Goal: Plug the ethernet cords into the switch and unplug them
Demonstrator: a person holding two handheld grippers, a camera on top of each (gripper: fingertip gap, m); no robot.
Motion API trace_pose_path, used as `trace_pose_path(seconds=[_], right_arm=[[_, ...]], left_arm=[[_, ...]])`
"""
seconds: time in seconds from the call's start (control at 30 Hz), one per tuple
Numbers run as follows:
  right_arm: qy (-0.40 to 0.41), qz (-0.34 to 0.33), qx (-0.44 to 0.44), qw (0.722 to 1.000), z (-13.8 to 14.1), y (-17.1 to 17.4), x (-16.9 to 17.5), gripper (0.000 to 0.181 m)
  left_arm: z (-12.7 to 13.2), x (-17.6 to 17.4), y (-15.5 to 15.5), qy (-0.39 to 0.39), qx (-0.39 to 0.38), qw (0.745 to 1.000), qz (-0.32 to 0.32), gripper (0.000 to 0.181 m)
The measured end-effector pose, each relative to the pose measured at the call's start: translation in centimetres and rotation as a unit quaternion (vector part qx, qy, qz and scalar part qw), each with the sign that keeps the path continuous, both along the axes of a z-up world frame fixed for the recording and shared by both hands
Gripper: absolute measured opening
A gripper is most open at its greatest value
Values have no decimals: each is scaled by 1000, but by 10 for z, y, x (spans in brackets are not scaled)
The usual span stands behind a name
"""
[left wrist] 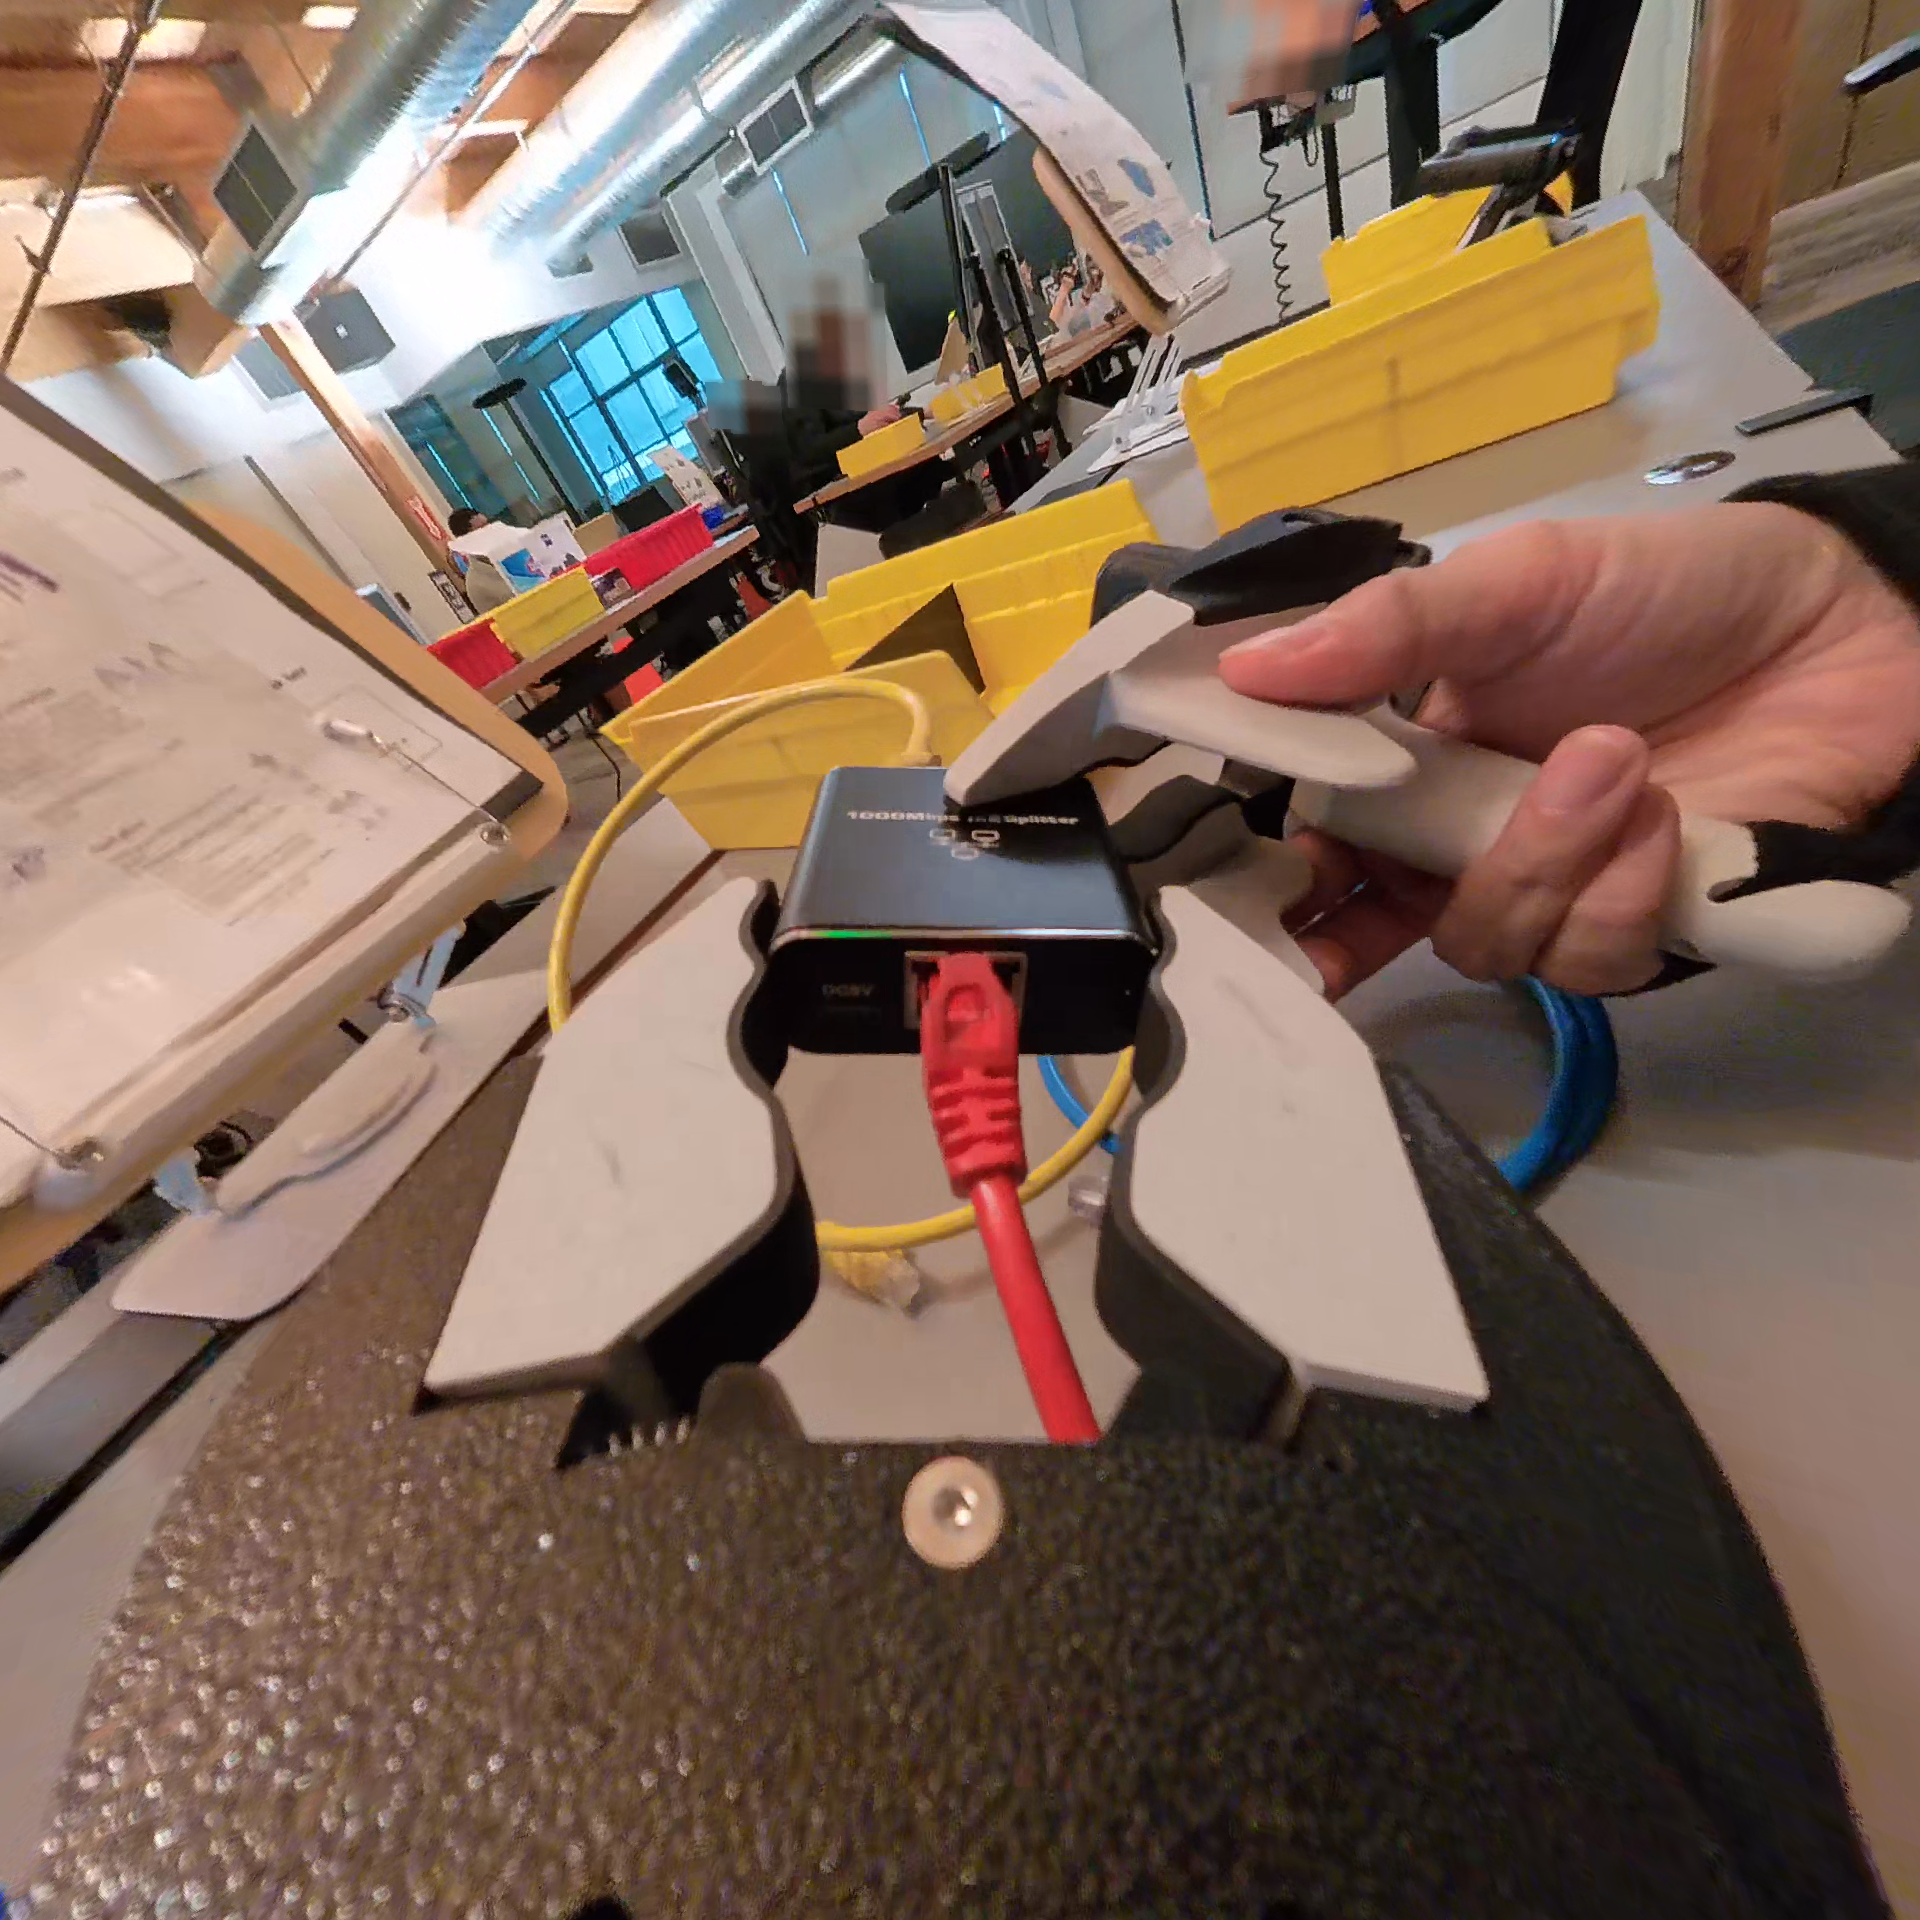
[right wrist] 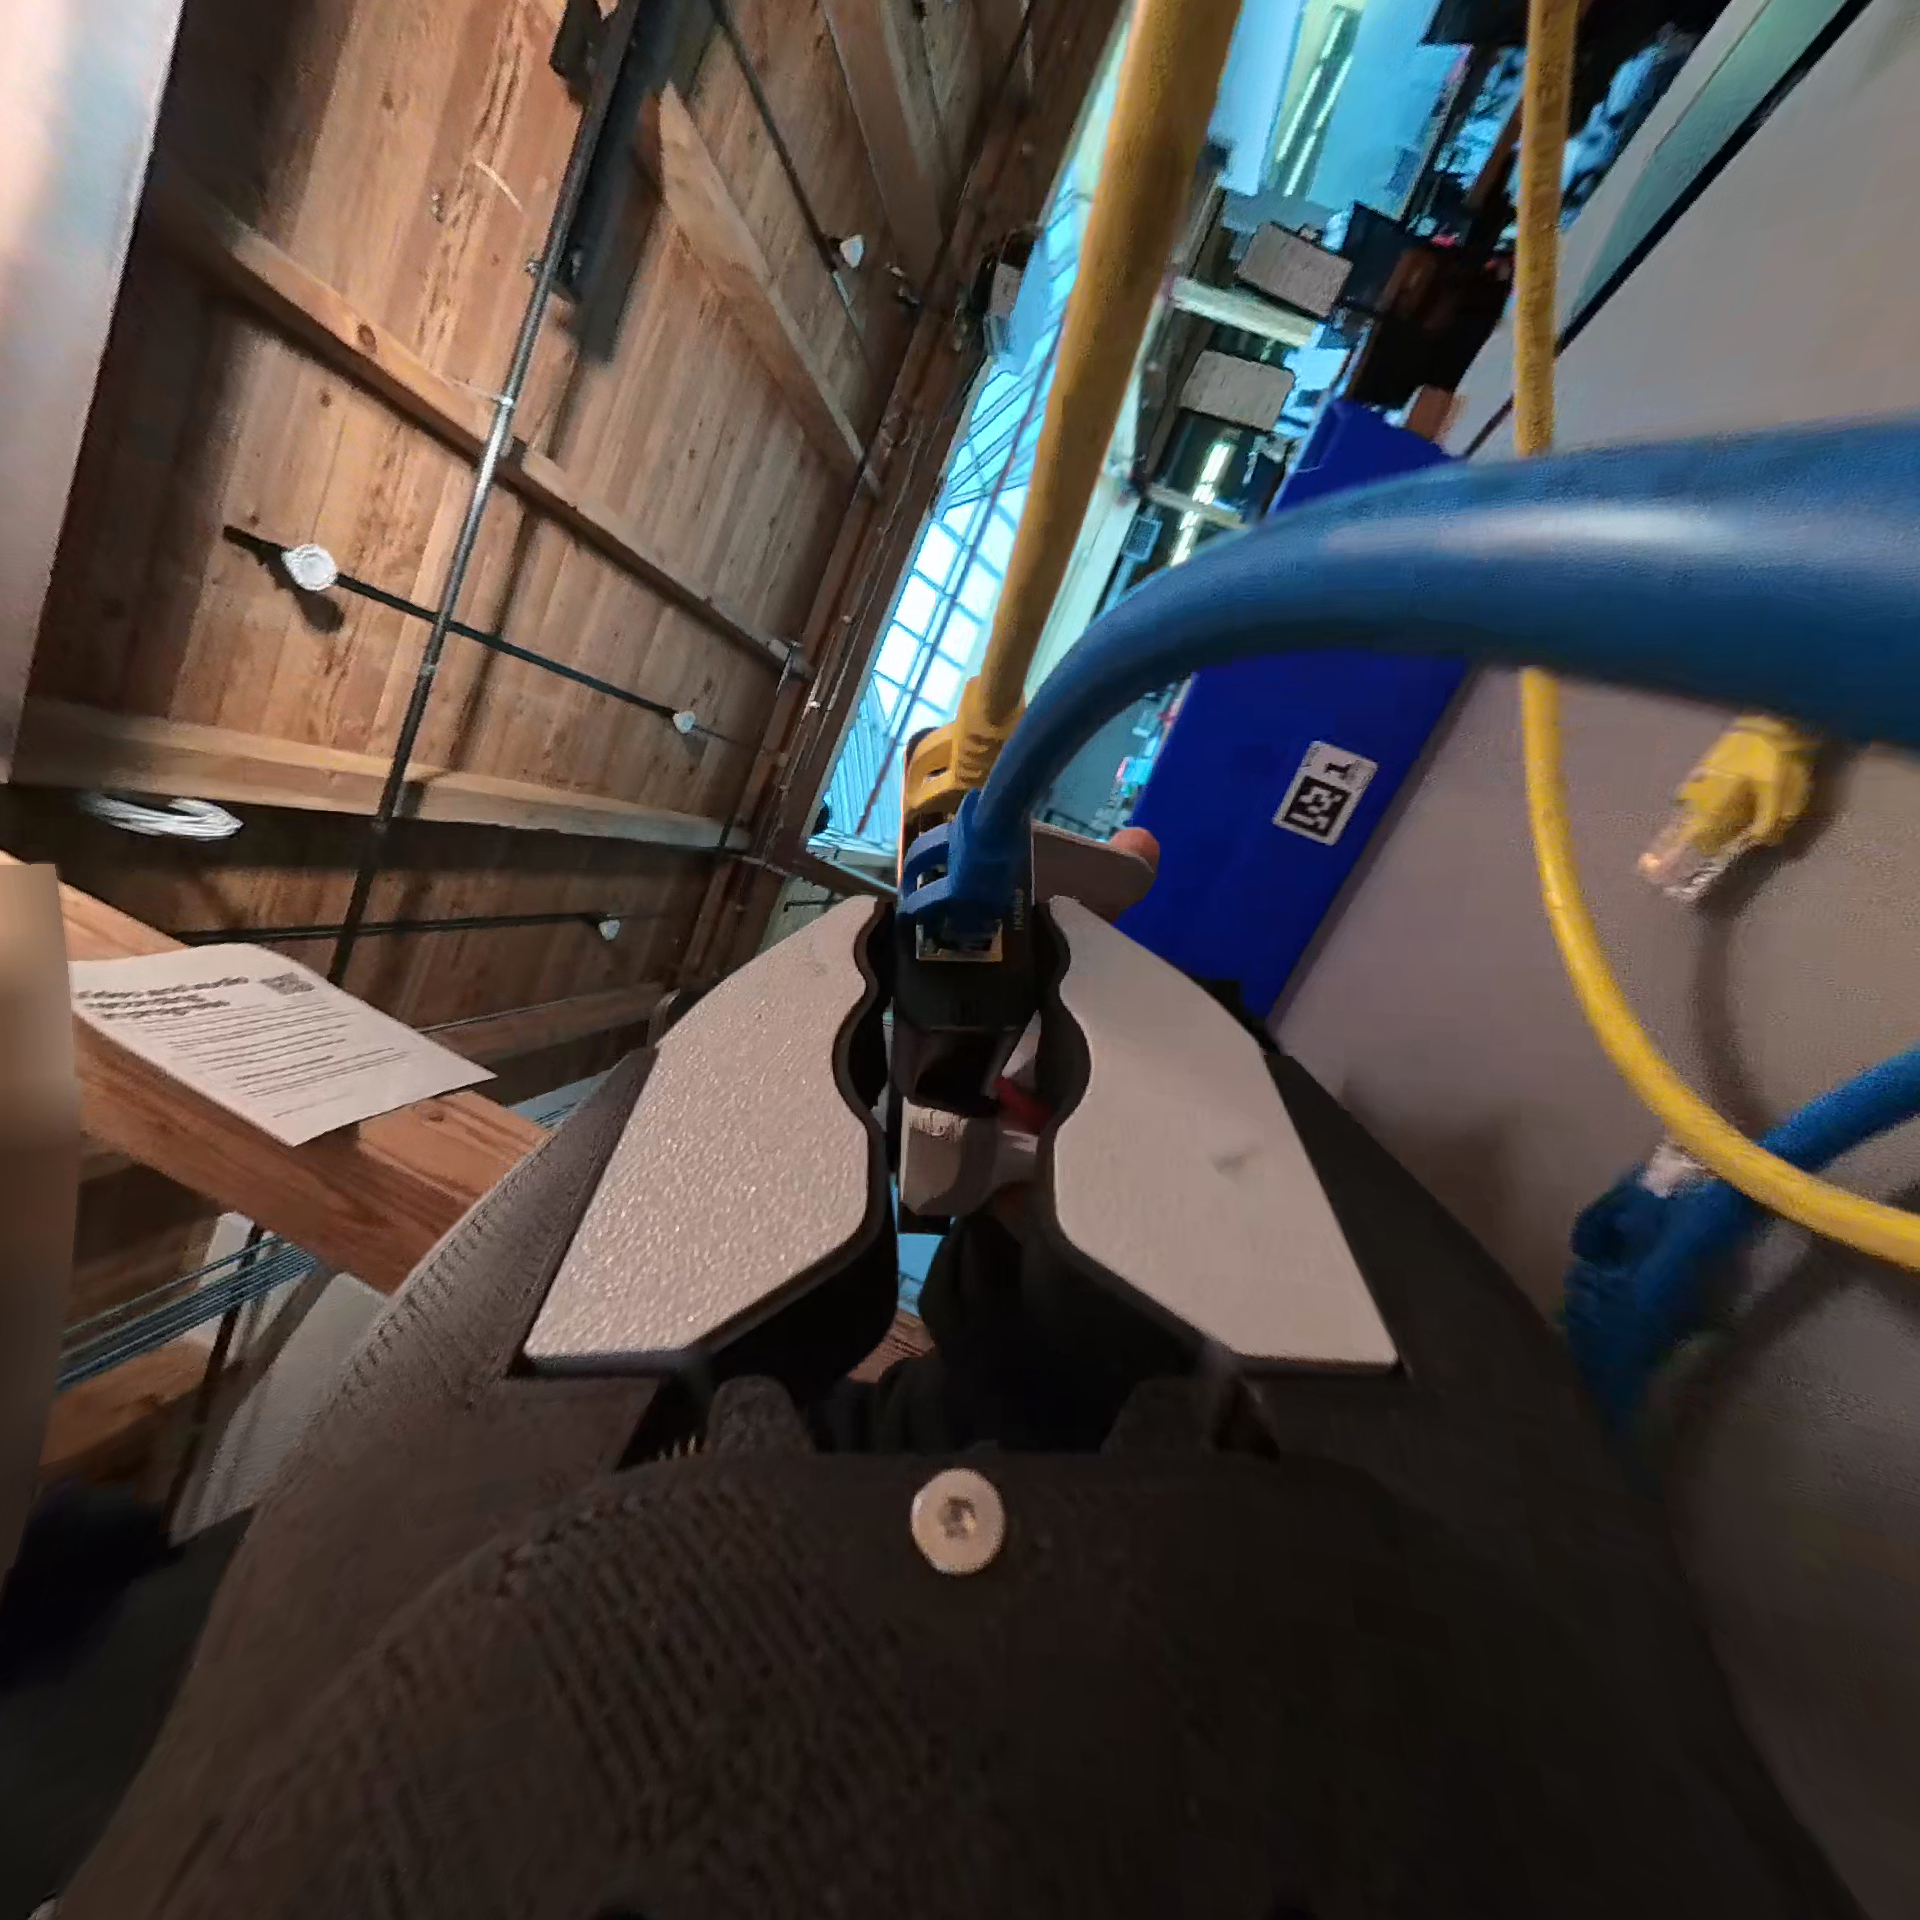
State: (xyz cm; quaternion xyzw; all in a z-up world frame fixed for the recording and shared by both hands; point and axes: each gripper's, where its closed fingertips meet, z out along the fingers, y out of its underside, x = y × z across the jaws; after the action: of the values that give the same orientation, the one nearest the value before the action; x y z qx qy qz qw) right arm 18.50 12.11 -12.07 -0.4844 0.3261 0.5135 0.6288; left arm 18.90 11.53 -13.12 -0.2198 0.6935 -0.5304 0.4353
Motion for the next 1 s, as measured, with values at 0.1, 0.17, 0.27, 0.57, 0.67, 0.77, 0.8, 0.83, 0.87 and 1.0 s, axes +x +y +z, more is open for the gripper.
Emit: trace_pose_path(seconds=[0.1, 0.17, 0.27, 0.57, 0.67, 0.77, 0.8, 0.83, 0.87, 1.0], right_arm=[[-18, -20, -22, 999, -4, 5, -3, 25], [-26, -45, -29, 998, -1, 10, -6, 25], [5, -95, -18, 995, 7, 17, -7, 25], [-23, -148, -64, 987, 3, 6, -11, 24], [-51, -163, -88, 981, 1, 0, -12, 24], [-46, -165, -82, 982, 5, -1, -12, 25], [-29, -163, -70, 984, 8, 0, -12, 24], [-12, -164, -58, 985, 9, 1, -11, 24], [-2, -168, -50, 984, 9, 2, -10, 24], [17, -152, -13, 988, 13, 7, -12, 24]], left_arm=[[-4, -4, 6, -2, -28, 1000, 1, 65], [-2, -8, 12, -1, -42, 999, 13, 65], [5, -12, 19, -13, -75, 997, 28, 64], [-7, -16, 7, 37, -64, 997, 1, 63], [-12, -16, 2, 56, -66, 996, -5, 63], [-7, -17, 1, 44, -78, 996, 6, 63], [-4, -17, 2, 36, -81, 996, 13, 63], [-3, -16, 4, 33, -80, 996, 22, 63], [-3, -16, 6, 32, -75, 996, 31, 63], [5, -19, 11, 5, -66, 997, 37, 63]])
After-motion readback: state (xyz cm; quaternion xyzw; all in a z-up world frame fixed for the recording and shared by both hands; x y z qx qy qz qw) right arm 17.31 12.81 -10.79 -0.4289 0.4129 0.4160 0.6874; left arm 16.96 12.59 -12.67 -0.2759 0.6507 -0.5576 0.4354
